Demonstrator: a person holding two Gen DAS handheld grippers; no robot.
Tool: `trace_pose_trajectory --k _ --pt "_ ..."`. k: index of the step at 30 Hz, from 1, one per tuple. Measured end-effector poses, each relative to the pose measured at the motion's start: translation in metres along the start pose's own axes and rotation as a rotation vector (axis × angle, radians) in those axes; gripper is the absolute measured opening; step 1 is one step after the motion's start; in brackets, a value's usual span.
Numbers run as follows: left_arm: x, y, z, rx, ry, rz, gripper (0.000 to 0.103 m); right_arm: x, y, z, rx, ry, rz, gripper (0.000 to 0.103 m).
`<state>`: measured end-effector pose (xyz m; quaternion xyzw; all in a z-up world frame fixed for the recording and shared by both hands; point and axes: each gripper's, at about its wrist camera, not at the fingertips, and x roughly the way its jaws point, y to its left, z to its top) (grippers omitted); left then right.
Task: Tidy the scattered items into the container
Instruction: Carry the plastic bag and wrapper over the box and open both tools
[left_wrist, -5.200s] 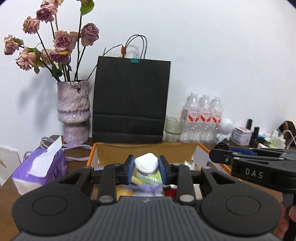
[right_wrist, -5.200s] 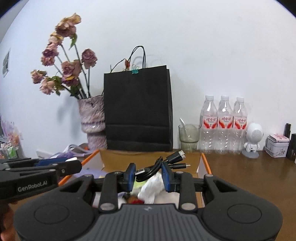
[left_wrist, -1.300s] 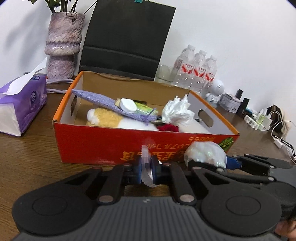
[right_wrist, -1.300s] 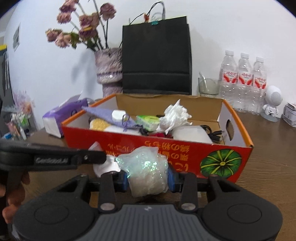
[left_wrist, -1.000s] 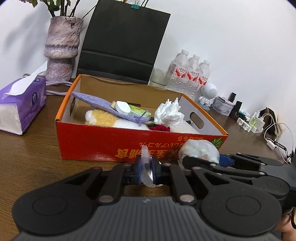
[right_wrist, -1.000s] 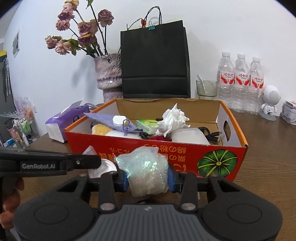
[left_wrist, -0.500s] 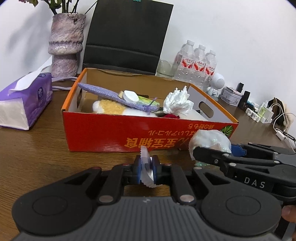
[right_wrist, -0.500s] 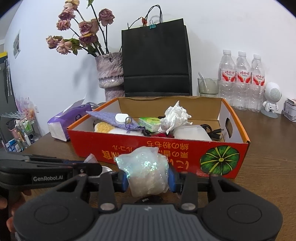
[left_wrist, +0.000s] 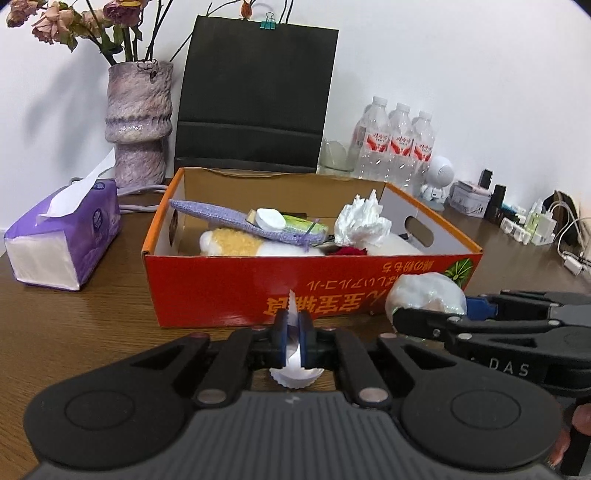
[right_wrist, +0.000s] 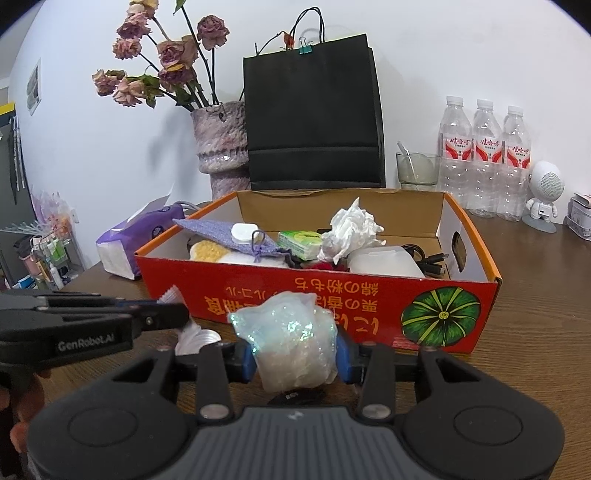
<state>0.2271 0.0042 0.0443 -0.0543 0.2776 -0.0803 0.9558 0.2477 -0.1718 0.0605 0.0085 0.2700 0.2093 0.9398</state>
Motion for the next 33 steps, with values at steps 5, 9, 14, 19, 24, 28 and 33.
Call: trace_pose_trajectory --k 5,9,14,19,24,28,33 --pt "-0.008 0.002 0.008 -0.030 -0.018 -0.029 0.006 -0.004 0.000 0.002 0.002 -0.007 -0.005 0.040" --pt "-0.019 -0.005 0.031 -0.008 -0.084 -0.037 0.006 -0.018 0.003 0.019 -0.005 -0.059 -0.009 0.040" --pt "-0.016 -0.019 0.070 -0.002 -0.165 -0.034 0.007 -0.023 0.001 0.060 0.000 -0.131 -0.052 0.040" --pt "0.006 -0.024 0.090 -0.053 -0.222 0.035 0.007 -0.008 -0.015 0.092 0.056 -0.203 -0.110 0.040" --pt "0.048 -0.021 0.094 -0.057 -0.177 0.060 0.007 0.029 -0.039 0.105 0.096 -0.157 -0.173 0.040" --pt "0.073 -0.018 0.093 -0.029 -0.131 0.079 0.007 0.053 -0.050 0.103 0.079 -0.095 -0.189 0.040" --pt "0.092 -0.019 0.092 0.008 -0.098 0.086 0.007 0.068 -0.056 0.103 0.067 -0.060 -0.191 0.042"
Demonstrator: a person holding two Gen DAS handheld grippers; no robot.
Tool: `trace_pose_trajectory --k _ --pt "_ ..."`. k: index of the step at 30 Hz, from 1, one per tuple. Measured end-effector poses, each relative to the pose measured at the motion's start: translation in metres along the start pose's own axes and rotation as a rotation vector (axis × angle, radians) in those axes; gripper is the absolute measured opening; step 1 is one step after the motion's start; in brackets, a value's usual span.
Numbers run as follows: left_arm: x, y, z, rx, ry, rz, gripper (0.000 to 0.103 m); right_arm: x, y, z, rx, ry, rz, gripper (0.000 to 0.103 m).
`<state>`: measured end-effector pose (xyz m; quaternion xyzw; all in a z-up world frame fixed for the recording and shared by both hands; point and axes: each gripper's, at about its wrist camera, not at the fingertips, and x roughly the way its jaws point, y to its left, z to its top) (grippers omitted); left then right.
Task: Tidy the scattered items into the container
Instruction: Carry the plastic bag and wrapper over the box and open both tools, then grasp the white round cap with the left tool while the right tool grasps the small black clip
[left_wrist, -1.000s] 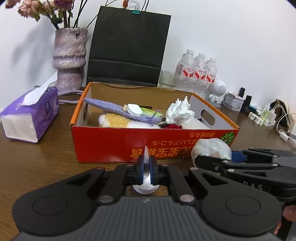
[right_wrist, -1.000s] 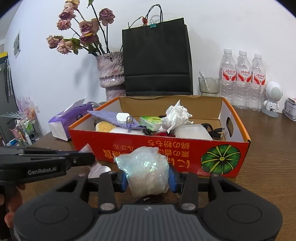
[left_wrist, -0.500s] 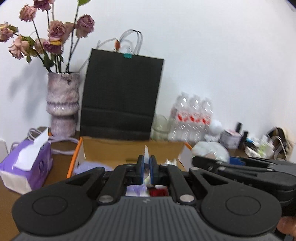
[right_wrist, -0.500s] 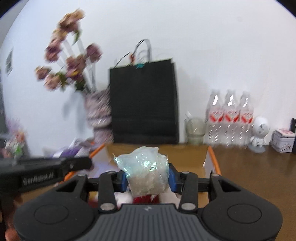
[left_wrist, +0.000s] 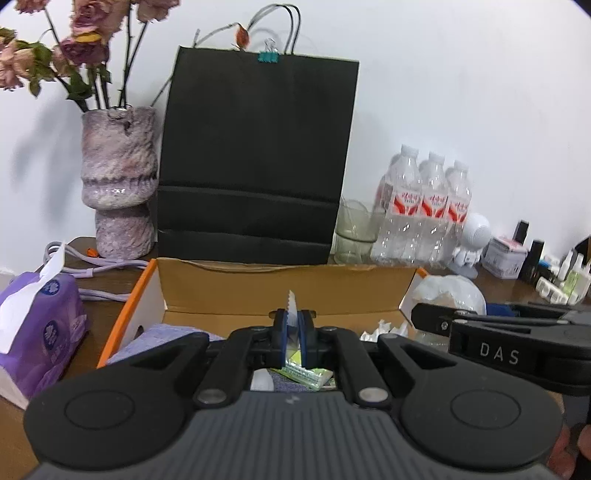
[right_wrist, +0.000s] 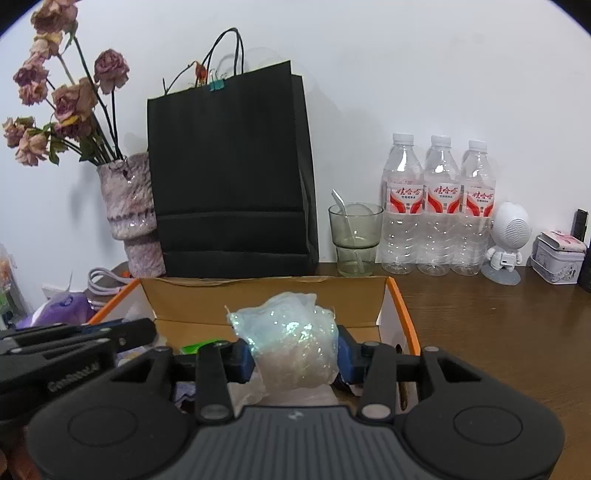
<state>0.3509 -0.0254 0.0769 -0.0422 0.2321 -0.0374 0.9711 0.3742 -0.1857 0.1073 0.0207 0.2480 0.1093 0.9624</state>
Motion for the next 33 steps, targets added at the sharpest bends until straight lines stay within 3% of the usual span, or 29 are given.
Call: trace_pose_trajectory --k 4,6,7,8,9,10,11,17,33 --pt "0.005 0.000 -0.003 0.010 0.014 0.013 0.011 0.004 0.003 -0.001 -0.011 0.016 -0.004 0.042" --pt "0.006 0.002 -0.003 -0.006 0.030 0.030 0.034 0.006 0.003 -0.002 -0.013 0.028 -0.007 0.045" --pt "0.006 0.004 -0.002 -0.022 0.033 0.039 0.062 0.007 0.003 -0.002 -0.014 0.035 -0.008 0.048" --pt "0.005 0.007 -0.002 -0.043 0.030 0.087 0.079 0.008 0.003 -0.002 -0.016 0.047 0.000 0.068" --pt "0.004 0.010 -0.001 -0.051 0.028 0.126 0.087 0.008 0.003 -0.002 -0.011 0.058 0.000 0.083" --pt "0.003 0.014 0.001 -0.054 0.020 0.142 0.103 0.007 0.001 -0.001 -0.006 0.060 -0.016 0.091" --pt "0.000 0.018 0.002 -0.062 0.005 0.143 0.103 0.006 -0.001 -0.001 -0.004 0.057 -0.028 0.103" --pt "-0.011 0.026 0.009 -0.090 -0.029 0.154 0.103 -0.007 -0.012 0.006 0.057 0.037 0.027 0.103" --pt "-0.017 0.011 0.007 -0.017 -0.040 0.163 0.103 -0.015 -0.016 0.009 0.064 0.029 0.014 0.103"
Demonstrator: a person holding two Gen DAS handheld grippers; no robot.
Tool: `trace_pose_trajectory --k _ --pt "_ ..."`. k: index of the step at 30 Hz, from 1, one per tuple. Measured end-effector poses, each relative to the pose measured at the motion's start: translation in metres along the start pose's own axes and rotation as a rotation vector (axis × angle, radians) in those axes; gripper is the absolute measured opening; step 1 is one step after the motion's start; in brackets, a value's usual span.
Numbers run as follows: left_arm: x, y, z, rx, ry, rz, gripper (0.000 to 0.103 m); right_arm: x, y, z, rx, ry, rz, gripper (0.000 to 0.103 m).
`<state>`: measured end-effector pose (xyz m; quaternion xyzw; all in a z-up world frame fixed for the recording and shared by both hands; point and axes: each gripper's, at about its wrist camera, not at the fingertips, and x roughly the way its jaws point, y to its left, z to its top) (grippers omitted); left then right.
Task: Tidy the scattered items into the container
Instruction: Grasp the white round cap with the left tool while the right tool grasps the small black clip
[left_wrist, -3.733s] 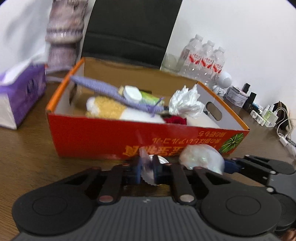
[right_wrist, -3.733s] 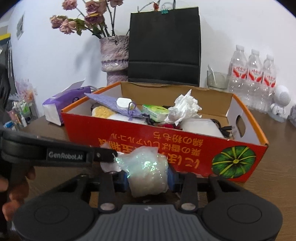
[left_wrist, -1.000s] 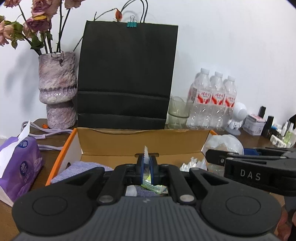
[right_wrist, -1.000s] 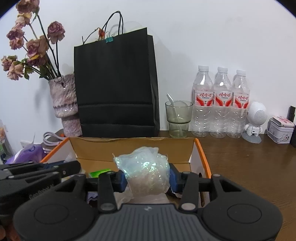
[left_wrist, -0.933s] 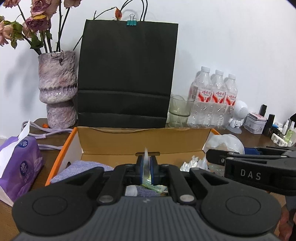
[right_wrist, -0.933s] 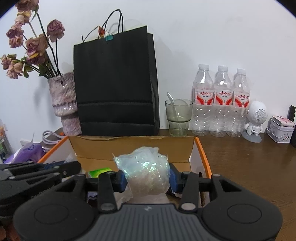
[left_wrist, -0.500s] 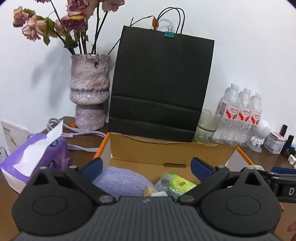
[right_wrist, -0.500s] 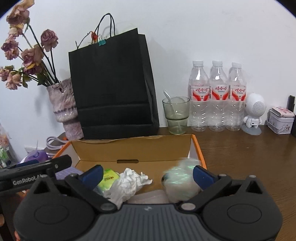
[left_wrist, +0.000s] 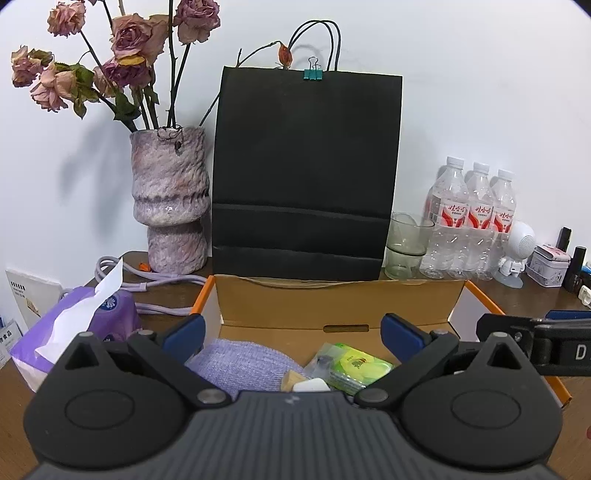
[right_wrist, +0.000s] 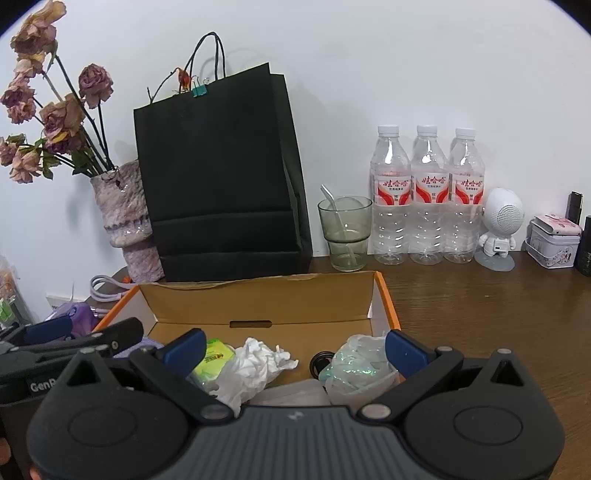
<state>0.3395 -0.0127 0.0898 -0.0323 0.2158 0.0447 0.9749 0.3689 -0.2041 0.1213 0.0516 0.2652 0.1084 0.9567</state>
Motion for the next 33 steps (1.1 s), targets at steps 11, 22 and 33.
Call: trace_pose_trajectory --k 11,22,33 --pt "-0.055 0.002 -0.014 0.006 -0.048 -0.019 0.103 -0.041 0.004 -0.021 -0.020 -0.034 0.015 0.103" --pt "-0.089 0.023 -0.059 0.054 0.041 -0.020 0.103 -0.089 -0.011 -0.074 -0.030 -0.007 -0.021 0.103" --pt "-0.072 0.015 -0.100 0.136 0.174 -0.068 0.103 -0.069 0.013 -0.131 -0.110 0.132 0.030 0.103"
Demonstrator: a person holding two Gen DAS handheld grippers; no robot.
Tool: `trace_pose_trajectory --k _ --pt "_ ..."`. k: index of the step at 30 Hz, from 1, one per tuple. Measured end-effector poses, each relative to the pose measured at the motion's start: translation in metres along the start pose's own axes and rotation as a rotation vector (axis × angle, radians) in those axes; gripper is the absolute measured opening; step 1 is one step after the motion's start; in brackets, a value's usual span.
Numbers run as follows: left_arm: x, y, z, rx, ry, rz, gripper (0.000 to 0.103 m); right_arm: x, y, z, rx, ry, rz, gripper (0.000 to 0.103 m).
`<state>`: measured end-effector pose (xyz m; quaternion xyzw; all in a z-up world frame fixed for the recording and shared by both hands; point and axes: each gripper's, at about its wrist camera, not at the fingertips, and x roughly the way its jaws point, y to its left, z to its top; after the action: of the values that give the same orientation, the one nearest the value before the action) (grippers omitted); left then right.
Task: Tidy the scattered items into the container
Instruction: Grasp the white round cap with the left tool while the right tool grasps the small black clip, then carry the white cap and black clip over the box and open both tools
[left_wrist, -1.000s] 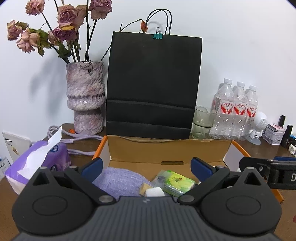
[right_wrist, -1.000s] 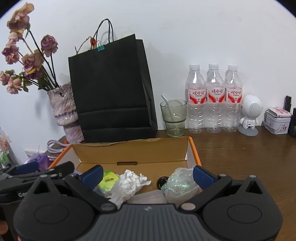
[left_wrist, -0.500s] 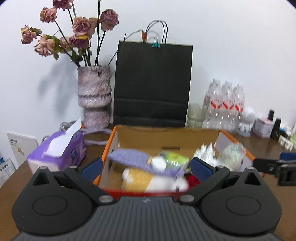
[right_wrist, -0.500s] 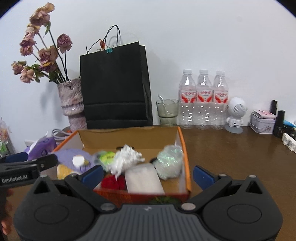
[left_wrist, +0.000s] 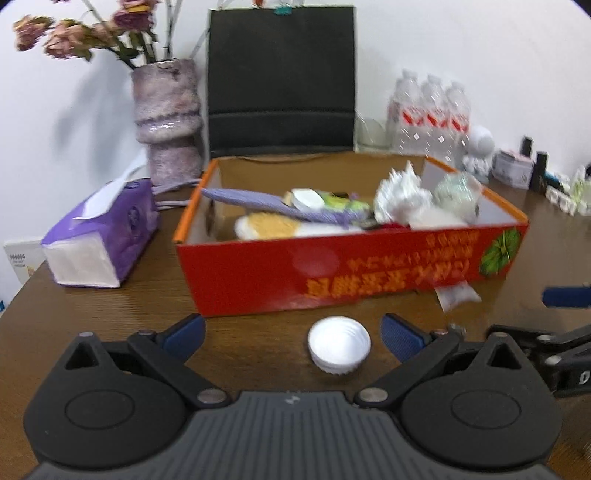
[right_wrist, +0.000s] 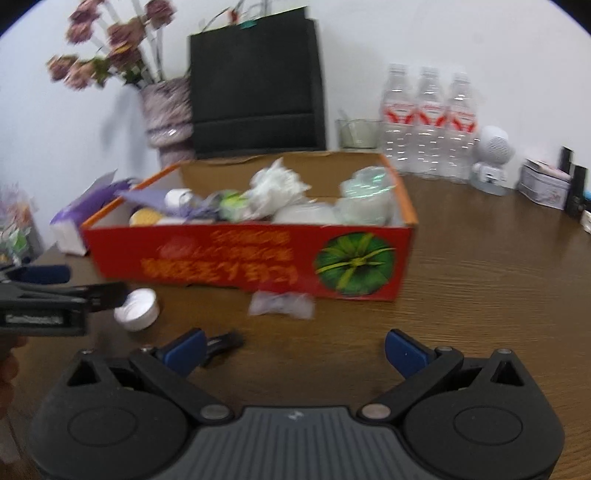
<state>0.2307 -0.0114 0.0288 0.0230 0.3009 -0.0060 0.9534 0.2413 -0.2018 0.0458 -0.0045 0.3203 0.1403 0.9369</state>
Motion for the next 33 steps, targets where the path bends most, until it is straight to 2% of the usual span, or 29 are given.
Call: trace_pose_trajectory --k 4,7,9,10,11,12,13,14,15,17,20,24,33 --pt "0.010 -0.002 -0.003 0.022 0.014 -0.013 0.102 0.011 0.015 -0.004 -0.035 0.027 -0.007 0.103" --pt "0.014 -0.003 -0.003 0.043 0.009 -0.009 0.096 0.018 0.022 -0.005 -0.036 0.038 0.000 0.101" --pt "0.018 -0.001 -0.002 0.050 0.015 -0.008 0.094 0.021 0.027 -0.005 -0.039 0.042 0.000 0.094" --pt "0.020 0.000 -0.002 0.049 0.022 -0.018 0.086 0.023 0.029 -0.004 -0.042 0.046 0.005 0.092" --pt "0.023 0.000 -0.003 0.052 0.036 -0.040 0.072 0.024 0.032 -0.004 -0.050 0.047 0.007 0.090" --pt "0.025 0.000 -0.004 0.057 0.052 -0.064 0.065 0.025 0.036 -0.004 -0.067 0.045 0.003 0.084" --pt "0.024 0.001 -0.005 0.051 0.048 -0.092 0.050 0.024 0.040 -0.004 -0.086 0.038 0.005 0.078" --pt "0.022 0.002 -0.005 0.055 0.048 -0.114 0.040 0.022 0.041 -0.004 -0.091 0.035 0.022 0.063" --pt "0.019 0.001 -0.005 0.062 0.048 -0.118 0.041 0.019 0.042 -0.004 -0.090 0.030 0.029 0.041" --pt "0.016 0.002 -0.008 0.061 0.037 -0.120 0.041 0.015 0.040 -0.005 -0.092 0.026 0.026 0.018" --pt "0.013 0.005 -0.010 0.044 0.037 -0.134 0.041 0.011 0.033 -0.007 -0.081 0.025 0.036 0.015" --pt "0.008 0.012 -0.007 0.002 0.026 -0.153 0.041 0.005 0.030 -0.009 -0.086 0.008 0.029 0.015" --pt "0.003 0.017 -0.006 -0.022 0.013 -0.152 0.041 -0.005 0.018 -0.007 -0.055 -0.039 0.032 0.015"
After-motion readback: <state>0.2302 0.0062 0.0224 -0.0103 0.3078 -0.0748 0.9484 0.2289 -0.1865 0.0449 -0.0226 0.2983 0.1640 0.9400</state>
